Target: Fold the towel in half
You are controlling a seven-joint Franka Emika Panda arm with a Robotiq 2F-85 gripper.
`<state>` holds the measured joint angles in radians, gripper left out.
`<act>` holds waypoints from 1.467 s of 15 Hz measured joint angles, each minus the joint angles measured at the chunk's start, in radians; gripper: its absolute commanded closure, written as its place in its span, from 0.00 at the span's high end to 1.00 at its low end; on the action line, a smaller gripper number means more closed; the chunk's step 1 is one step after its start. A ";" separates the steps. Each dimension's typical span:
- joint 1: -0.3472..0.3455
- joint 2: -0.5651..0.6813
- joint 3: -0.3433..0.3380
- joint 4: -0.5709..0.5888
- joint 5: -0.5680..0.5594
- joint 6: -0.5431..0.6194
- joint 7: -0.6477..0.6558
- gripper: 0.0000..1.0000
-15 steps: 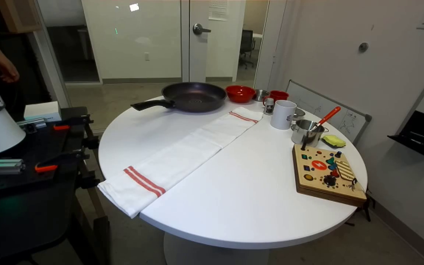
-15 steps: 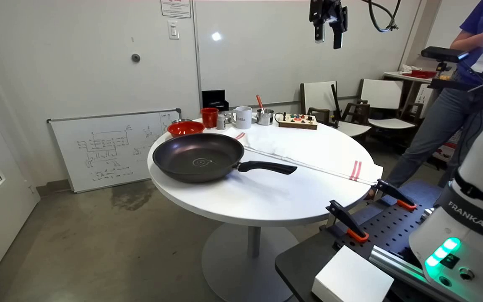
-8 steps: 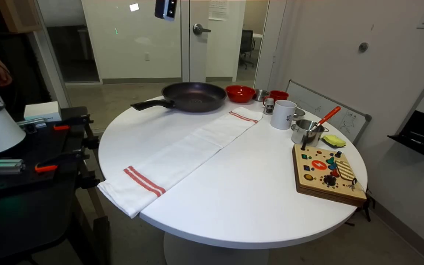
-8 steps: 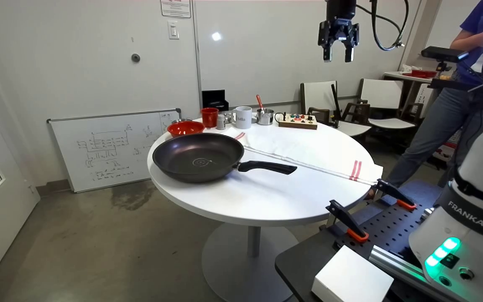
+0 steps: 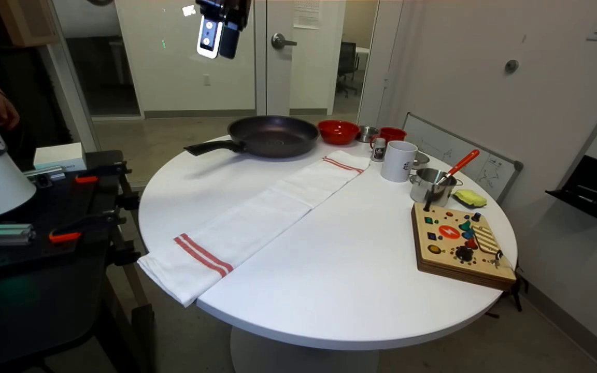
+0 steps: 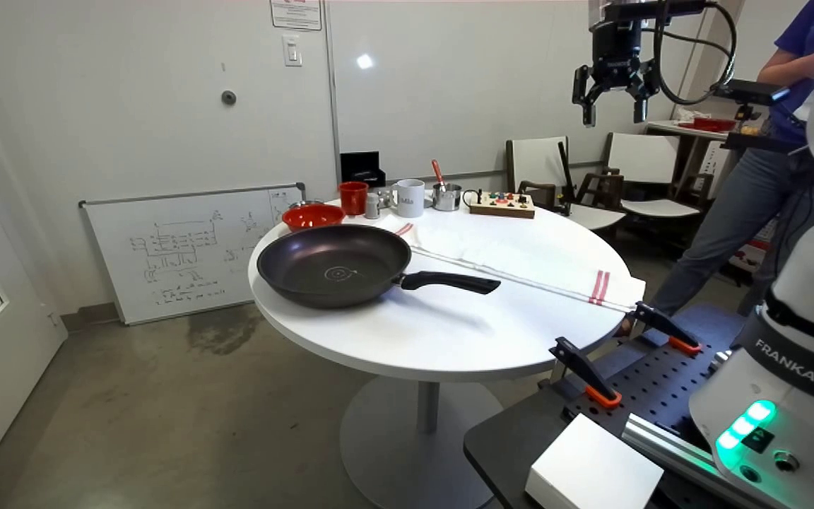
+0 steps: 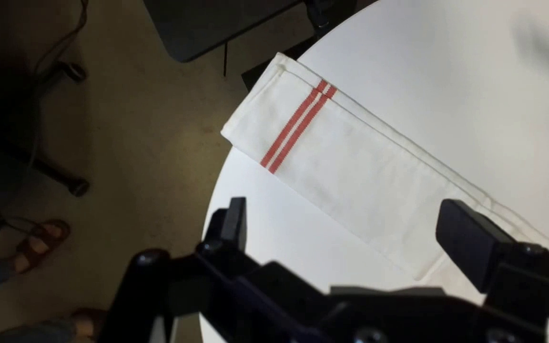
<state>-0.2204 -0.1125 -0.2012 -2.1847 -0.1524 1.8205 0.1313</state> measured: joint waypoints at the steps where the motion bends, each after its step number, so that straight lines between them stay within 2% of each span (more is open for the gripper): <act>1: -0.003 0.002 0.000 -0.015 -0.015 0.004 0.056 1.00; 5: -0.022 0.005 -0.001 -0.091 -0.085 -0.009 0.263 1.00; 7: -0.025 0.005 -0.001 -0.112 -0.098 -0.020 0.312 1.00; 17: -0.025 0.005 -0.001 -0.114 -0.095 -0.021 0.325 1.00; 22: -0.061 -0.007 -0.041 -0.117 0.008 -0.035 0.361 1.00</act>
<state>-0.2811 -0.1195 -0.2421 -2.3013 -0.1444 1.7853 0.4921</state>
